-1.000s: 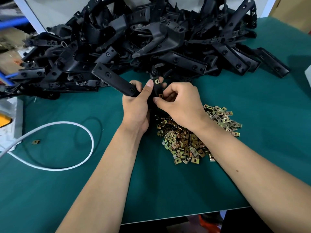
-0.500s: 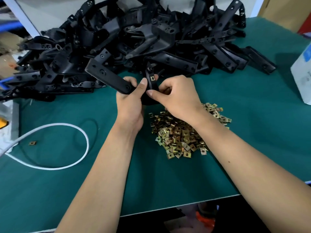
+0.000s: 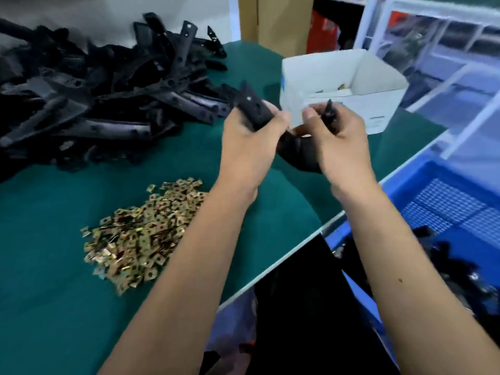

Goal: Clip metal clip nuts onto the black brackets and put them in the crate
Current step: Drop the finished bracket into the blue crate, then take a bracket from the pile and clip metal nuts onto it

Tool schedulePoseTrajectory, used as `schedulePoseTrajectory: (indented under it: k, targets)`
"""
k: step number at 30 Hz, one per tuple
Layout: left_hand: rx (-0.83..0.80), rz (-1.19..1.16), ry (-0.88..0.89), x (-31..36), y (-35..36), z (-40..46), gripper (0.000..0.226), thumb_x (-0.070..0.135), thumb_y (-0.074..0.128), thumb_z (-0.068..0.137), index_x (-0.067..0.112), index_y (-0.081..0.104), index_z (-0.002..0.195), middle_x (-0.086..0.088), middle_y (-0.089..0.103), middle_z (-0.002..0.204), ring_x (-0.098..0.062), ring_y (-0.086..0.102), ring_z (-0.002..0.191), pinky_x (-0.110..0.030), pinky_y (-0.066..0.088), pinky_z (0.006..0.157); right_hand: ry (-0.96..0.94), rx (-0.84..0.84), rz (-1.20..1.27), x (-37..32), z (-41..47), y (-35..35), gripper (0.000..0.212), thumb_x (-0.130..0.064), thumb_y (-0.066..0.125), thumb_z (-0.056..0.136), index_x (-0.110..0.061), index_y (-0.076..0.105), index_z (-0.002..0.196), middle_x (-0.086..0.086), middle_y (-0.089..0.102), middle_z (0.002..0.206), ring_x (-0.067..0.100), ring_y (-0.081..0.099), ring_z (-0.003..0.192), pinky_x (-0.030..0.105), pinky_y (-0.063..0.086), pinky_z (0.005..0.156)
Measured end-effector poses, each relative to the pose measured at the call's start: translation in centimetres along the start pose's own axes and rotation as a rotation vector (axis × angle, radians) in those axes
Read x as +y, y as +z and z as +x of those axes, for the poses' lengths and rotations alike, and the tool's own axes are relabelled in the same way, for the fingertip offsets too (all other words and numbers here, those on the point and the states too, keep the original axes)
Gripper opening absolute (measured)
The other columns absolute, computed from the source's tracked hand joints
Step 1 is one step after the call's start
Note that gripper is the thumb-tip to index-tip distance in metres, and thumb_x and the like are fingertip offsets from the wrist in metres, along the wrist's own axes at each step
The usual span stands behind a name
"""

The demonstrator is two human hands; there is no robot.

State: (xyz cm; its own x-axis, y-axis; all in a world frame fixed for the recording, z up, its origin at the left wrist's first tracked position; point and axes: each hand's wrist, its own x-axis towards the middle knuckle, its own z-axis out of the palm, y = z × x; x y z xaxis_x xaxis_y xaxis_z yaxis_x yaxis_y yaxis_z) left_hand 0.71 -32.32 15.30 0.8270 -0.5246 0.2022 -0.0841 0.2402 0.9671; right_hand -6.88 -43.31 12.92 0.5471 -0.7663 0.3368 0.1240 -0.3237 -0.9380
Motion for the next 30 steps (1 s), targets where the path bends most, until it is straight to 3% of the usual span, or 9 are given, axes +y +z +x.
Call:
schedulePoseTrajectory:
  k: [5,9,13,15,17,22,24,27,30]
  targets:
    - [-0.193,0.132,-0.02,-3.4,11.6,-2.2,0.023,0.011,0.078,0.083,0.014,0.058,0.093,0.003,0.068,0.083,-0.005,0.059,0.067,-0.023,0.049,0.071,0.182,0.262,-0.204,5.5,-1.3,-14.9,0.018,-0.023,0.065,0.098,-0.017,0.065,0.081,-0.004,0.069,0.067,0.012,0.062,0.065,0.029,0.051,0.071]
    - [-0.459,0.381,-0.117,-8.8,18.3,-6.0,0.024,0.018,0.079,0.083,0.016,0.06,0.098,0.007,0.066,0.086,-0.019,0.066,0.089,-0.033,0.051,0.085,0.495,0.217,-0.54,11.3,-4.0,-24.7,0.027,-0.022,0.065,0.101,0.001,0.068,0.086,0.021,0.071,0.08,0.024,0.06,0.068,0.041,0.051,0.073]
    - [-0.709,0.635,-0.218,-14.6,20.5,-9.6,0.039,0.03,0.077,0.085,0.014,0.057,0.115,-0.002,0.068,0.11,-0.025,0.063,0.112,-0.034,0.048,0.094,0.741,0.131,-0.868,15.4,-7.1,-29.7,0.027,-0.031,0.072,0.095,-0.005,0.076,0.096,0.018,0.073,0.089,0.034,0.071,0.095,0.041,0.053,0.082]
    - [-0.772,0.73,-0.216,-16.3,20.4,-10.1,0.052,0.037,0.076,0.086,0.013,0.054,0.126,-0.009,0.063,0.127,-0.029,0.057,0.122,-0.037,0.047,0.099,0.803,0.15,-0.927,16.3,-7.6,-30.6,0.038,-0.037,0.075,0.092,-0.006,0.074,0.113,0.018,0.074,0.108,0.035,0.068,0.11,0.04,0.052,0.09]
    - [-0.776,0.805,-0.158,-16.8,20.2,-10.0,0.054,0.039,0.074,0.086,0.014,0.053,0.129,-0.008,0.059,0.131,-0.029,0.055,0.124,-0.038,0.046,0.098,0.824,0.177,-0.949,16.7,-7.6,-30.7,0.045,-0.04,0.077,0.09,-0.008,0.071,0.122,0.016,0.073,0.118,0.035,0.065,0.117,0.039,0.051,0.095]
    - [-0.647,0.665,-0.027,-13.6,20.2,-7.6,0.03,0.026,0.072,0.09,0.016,0.063,0.117,-0.003,0.065,0.123,-0.023,0.063,0.115,-0.04,0.051,0.099,0.652,0.238,-0.94,14.5,-5.3,-27.7,0.027,-0.032,0.075,0.089,-0.013,0.075,0.108,0.014,0.076,0.105,0.033,0.068,0.108,0.033,0.048,0.084]
    - [-0.543,0.547,0.062,-11.1,20.1,-6.4,0.017,0.017,0.072,0.09,0.015,0.066,0.105,0.001,0.07,0.11,-0.02,0.07,0.098,-0.039,0.055,0.09,0.502,0.265,-0.95,12.2,-3.9,-25.4,0.015,-0.026,0.072,0.088,-0.013,0.076,0.093,0.014,0.076,0.093,0.035,0.069,0.095,0.032,0.048,0.075]
    - [-0.352,0.384,0.177,-7.0,18.5,-4.6,0.01,0.012,0.071,0.088,0.018,0.065,0.093,0.009,0.07,0.094,-0.005,0.067,0.075,-0.027,0.055,0.077,0.262,0.312,-0.906,8.1,-1.7,-20.7,0.019,-0.022,0.063,0.088,-0.011,0.063,0.072,0.004,0.064,0.066,0.029,0.058,0.068,0.032,0.041,0.062]
    - [-0.182,0.278,0.281,-3.7,14.8,-2.8,0.007,0.009,0.07,0.086,0.014,0.065,0.089,0.011,0.069,0.087,-0.002,0.064,0.071,-0.018,0.052,0.072,0.034,0.254,-0.841,3.9,0.0,-14.6,0.025,-0.023,0.061,0.087,-0.024,0.05,0.065,-0.007,0.047,0.056,0.013,0.044,0.059,0.027,0.032,0.059]
